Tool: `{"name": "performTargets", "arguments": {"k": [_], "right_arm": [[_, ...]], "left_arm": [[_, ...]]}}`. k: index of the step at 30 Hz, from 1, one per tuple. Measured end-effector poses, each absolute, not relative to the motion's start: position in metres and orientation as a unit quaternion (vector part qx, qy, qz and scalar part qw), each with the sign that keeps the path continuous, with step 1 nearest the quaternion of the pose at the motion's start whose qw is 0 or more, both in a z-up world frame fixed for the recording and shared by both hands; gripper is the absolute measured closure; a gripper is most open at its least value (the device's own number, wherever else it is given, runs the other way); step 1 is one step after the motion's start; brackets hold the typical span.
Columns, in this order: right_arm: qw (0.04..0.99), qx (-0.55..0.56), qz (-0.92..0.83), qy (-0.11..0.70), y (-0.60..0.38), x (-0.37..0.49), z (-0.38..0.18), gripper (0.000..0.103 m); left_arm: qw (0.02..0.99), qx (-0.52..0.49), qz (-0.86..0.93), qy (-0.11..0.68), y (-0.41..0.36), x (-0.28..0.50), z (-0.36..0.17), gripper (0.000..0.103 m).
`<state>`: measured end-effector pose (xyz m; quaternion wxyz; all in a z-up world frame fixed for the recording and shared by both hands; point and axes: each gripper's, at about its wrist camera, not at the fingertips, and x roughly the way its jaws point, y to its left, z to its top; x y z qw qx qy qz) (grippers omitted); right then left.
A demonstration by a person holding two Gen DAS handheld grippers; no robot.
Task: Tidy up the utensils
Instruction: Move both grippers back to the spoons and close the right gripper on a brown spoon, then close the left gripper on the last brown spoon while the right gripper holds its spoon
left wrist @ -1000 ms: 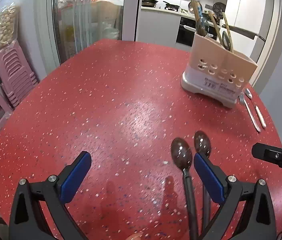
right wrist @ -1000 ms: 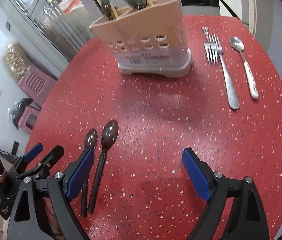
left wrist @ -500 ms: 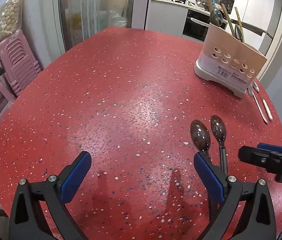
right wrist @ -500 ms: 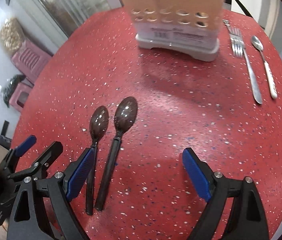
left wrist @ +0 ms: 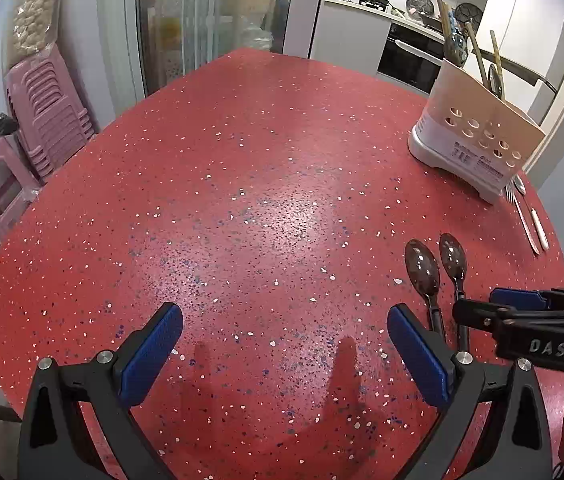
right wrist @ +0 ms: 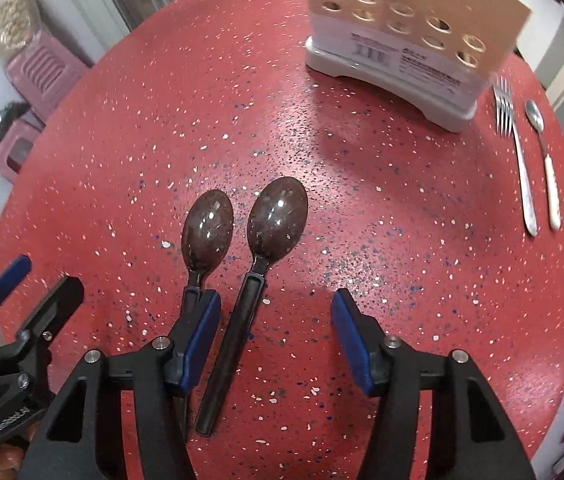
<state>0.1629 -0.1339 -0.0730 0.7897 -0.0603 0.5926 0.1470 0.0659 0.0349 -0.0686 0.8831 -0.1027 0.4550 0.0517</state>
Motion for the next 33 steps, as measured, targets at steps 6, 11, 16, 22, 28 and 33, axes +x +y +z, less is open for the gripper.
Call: {"name": "performTargets", "arguments": {"k": [6, 11, 16, 22, 28, 33], "right_arm": [[0.793, -0.106, 0.141, 0.583, -0.117, 0.157, -0.074, 0.054], [0.796, -0.101, 0.142, 0.580, -0.123, 0.152, -0.073, 0.072], [0.801, -0.073, 0.154, 0.574, -0.142, 0.152, -0.072, 0.091], [0.802, -0.022, 0.180, 0.570, -0.163, 0.151, -0.071, 0.102], [0.803, 0.013, 0.193, 0.563, -0.199, 0.148, -0.062, 0.102], [0.789, 0.046, 0.215, 0.573, -0.219, 0.152, -0.063, 0.100]], "left_arm": [[0.880, -0.099, 0.048, 0.463, 0.030, 0.067, -0.069, 0.000], [0.876, -0.092, 0.038, 0.471, 0.022, 0.067, -0.068, 0.000], [0.868, -0.086, 0.019, 0.490, 0.007, 0.072, -0.071, 0.000], [0.858, -0.067, -0.012, 0.509, -0.021, 0.084, -0.073, 0.000], [0.837, -0.042, -0.021, 0.545, -0.047, 0.102, -0.084, 0.000], [0.834, -0.016, -0.016, 0.551, -0.058, 0.107, -0.084, 0.003]]}}
